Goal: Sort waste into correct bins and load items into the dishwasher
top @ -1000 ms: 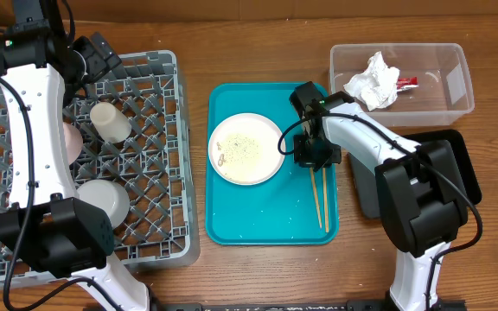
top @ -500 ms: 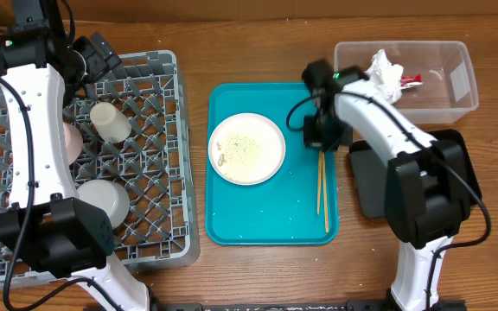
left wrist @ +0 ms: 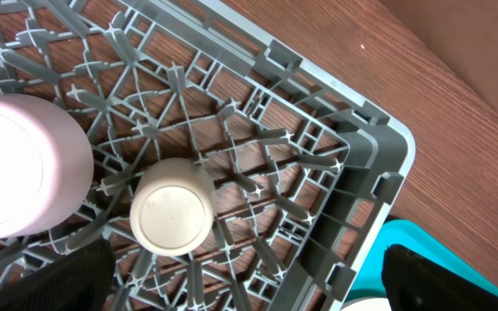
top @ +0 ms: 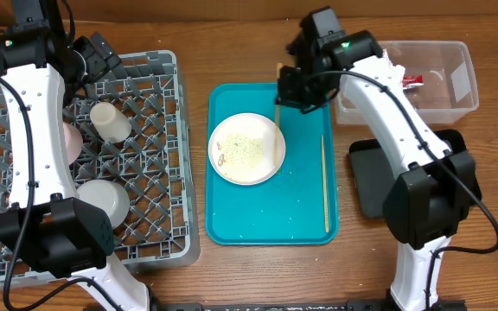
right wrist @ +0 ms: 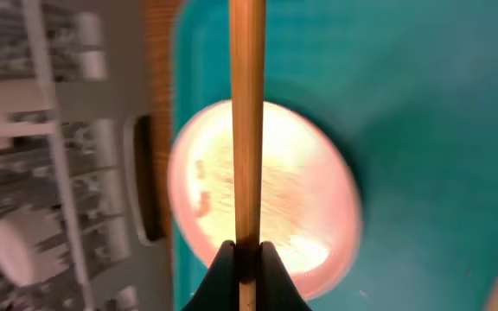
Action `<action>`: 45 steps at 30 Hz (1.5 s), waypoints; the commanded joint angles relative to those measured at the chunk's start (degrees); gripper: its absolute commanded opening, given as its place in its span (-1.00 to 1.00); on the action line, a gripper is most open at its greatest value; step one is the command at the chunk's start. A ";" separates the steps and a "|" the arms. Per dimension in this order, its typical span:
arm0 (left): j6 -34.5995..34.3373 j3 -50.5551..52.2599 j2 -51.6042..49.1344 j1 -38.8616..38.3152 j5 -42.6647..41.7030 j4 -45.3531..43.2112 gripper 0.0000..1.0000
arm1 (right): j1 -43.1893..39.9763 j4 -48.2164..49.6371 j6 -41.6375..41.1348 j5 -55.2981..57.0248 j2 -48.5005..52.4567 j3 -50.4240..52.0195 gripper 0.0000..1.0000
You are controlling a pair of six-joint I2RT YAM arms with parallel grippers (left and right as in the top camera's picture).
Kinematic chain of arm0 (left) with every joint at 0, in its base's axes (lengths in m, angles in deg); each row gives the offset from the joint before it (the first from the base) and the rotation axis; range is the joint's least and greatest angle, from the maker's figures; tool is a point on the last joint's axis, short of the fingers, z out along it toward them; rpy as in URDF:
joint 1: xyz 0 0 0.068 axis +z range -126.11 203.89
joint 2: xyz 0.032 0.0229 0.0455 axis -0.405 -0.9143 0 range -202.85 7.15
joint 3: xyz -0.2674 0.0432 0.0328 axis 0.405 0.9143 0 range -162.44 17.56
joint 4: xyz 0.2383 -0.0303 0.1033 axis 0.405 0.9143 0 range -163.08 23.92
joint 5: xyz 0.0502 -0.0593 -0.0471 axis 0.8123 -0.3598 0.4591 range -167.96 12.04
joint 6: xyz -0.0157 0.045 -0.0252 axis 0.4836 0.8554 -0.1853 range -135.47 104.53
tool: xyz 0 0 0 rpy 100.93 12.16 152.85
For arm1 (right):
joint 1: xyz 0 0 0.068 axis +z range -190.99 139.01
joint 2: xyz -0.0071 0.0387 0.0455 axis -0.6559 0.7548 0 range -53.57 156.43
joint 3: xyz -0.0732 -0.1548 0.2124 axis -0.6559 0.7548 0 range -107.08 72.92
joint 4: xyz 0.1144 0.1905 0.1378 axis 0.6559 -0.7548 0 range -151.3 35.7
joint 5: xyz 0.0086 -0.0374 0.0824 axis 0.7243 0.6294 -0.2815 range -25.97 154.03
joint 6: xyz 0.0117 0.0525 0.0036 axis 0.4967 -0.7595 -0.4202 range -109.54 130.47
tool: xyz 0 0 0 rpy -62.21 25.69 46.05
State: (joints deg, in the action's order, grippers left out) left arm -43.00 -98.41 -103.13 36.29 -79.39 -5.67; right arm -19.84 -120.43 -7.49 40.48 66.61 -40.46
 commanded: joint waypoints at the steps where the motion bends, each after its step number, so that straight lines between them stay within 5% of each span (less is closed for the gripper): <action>1: -1.01 -0.35 -0.07 -0.15 0.52 -0.20 1.00 | 3.76 4.66 0.39 -7.08 -0.37 -1.22 -0.92; 14: -1.01 -0.35 -0.07 -0.15 0.52 -0.20 1.00 | 15.82 22.62 0.26 -4.13 -0.37 -1.22 -0.93; 20: -1.01 -0.35 -0.07 -0.15 0.52 -0.20 1.00 | 21.05 25.94 1.55 5.88 -0.13 -0.48 -0.92; 32: -1.01 -0.35 -0.07 -0.15 0.52 -0.20 1.00 | 23.85 32.98 1.68 6.80 5.77 0.55 -0.91; 36: -0.98 -0.35 -0.07 -0.15 0.52 -0.20 1.00 | 23.85 33.03 1.20 6.64 6.40 0.55 -0.78; 41: -1.01 -0.35 -0.07 -0.15 0.52 -0.20 1.00 | 23.85 32.94 1.22 6.34 6.45 0.52 -0.35; 45: -1.01 -0.35 -0.07 -0.15 0.52 -0.20 1.00 | 23.85 32.89 0.35 6.34 6.38 0.24 -0.31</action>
State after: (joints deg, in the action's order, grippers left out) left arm -43.00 -98.41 -103.13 36.29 -79.39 -5.67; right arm 4.00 -87.93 -6.27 46.64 73.15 -39.98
